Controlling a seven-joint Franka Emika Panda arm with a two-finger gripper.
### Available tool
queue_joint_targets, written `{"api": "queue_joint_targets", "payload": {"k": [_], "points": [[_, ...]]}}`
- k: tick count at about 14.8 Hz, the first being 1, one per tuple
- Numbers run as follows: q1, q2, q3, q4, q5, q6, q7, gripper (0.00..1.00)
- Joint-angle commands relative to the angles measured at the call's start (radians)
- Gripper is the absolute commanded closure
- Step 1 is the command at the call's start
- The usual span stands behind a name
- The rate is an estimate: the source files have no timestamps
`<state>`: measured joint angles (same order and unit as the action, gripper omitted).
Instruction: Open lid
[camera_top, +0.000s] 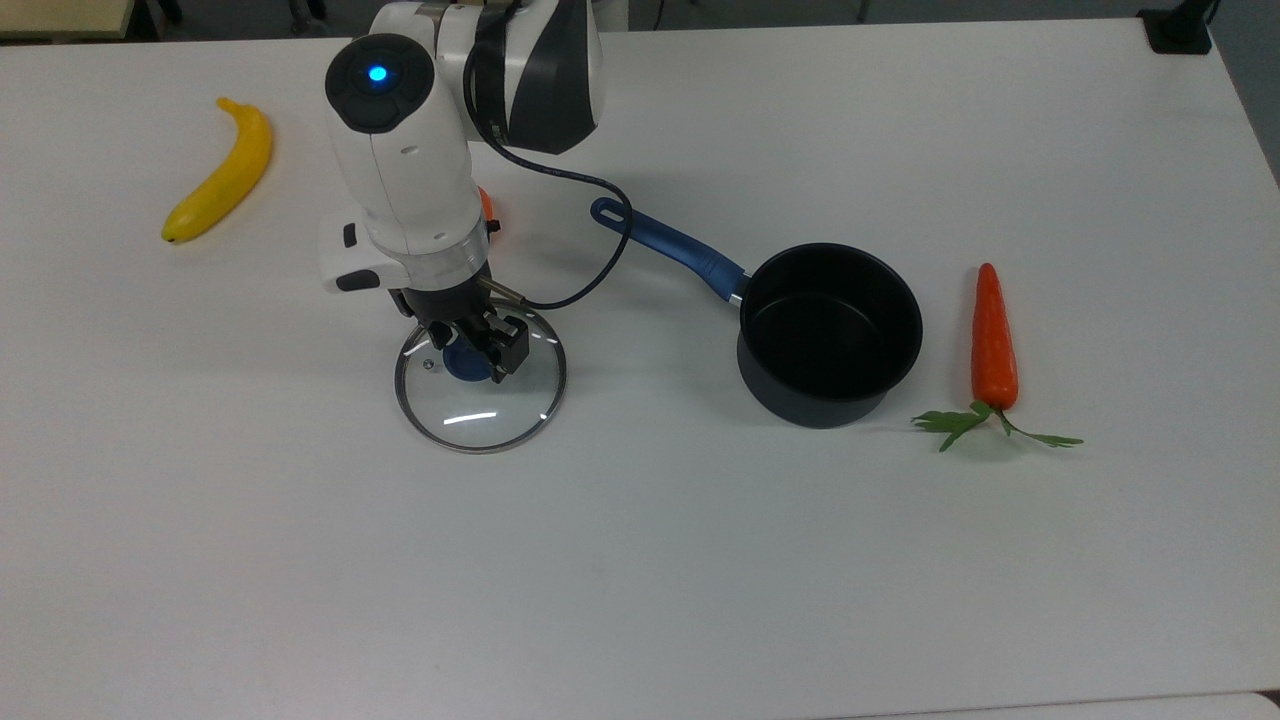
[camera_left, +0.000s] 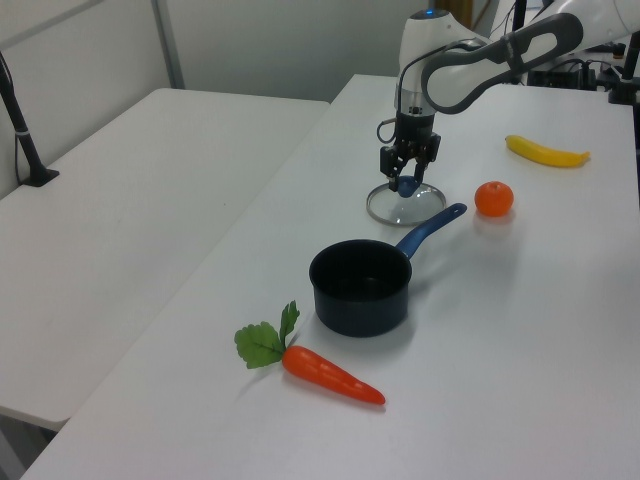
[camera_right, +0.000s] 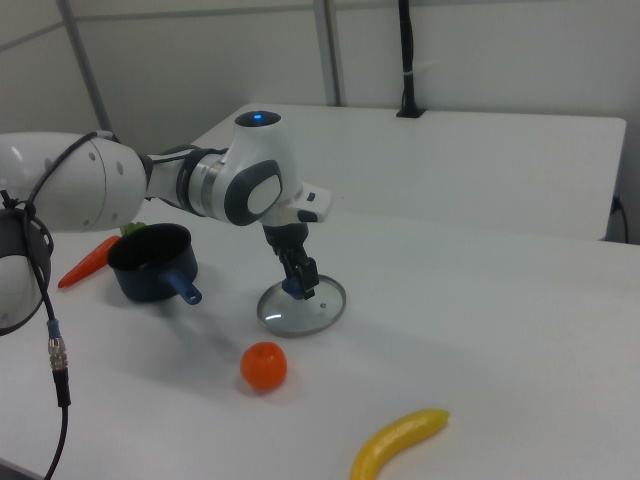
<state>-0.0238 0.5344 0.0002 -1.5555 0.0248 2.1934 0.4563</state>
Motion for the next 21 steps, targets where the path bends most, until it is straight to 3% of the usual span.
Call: {"api": "queue_joint_targets", "payload": {"k": [1,3,7,12,15,18,21], "points": [[0.001,-0.033,-0.011,-0.026,0.014,0.012,-0.004,0.18],[0.002,-0.057,-0.02,-0.023,0.014,-0.032,-0.007,0.01],[0.002,-0.207,-0.026,-0.018,0.015,-0.203,-0.076,0.0],[-0.002,-0.453,-0.029,-0.031,0.035,-0.473,-0.266,0.0],[0.001,-0.582,-0.072,-0.079,0.087,-0.576,-0.391,0.0],[-0.001,-0.578,-0.088,-0.057,0.077,-0.696,-0.446,0.0],[-0.002,-0.567,-0.089,-0.046,0.075,-0.69,-0.447,0.0]]}}
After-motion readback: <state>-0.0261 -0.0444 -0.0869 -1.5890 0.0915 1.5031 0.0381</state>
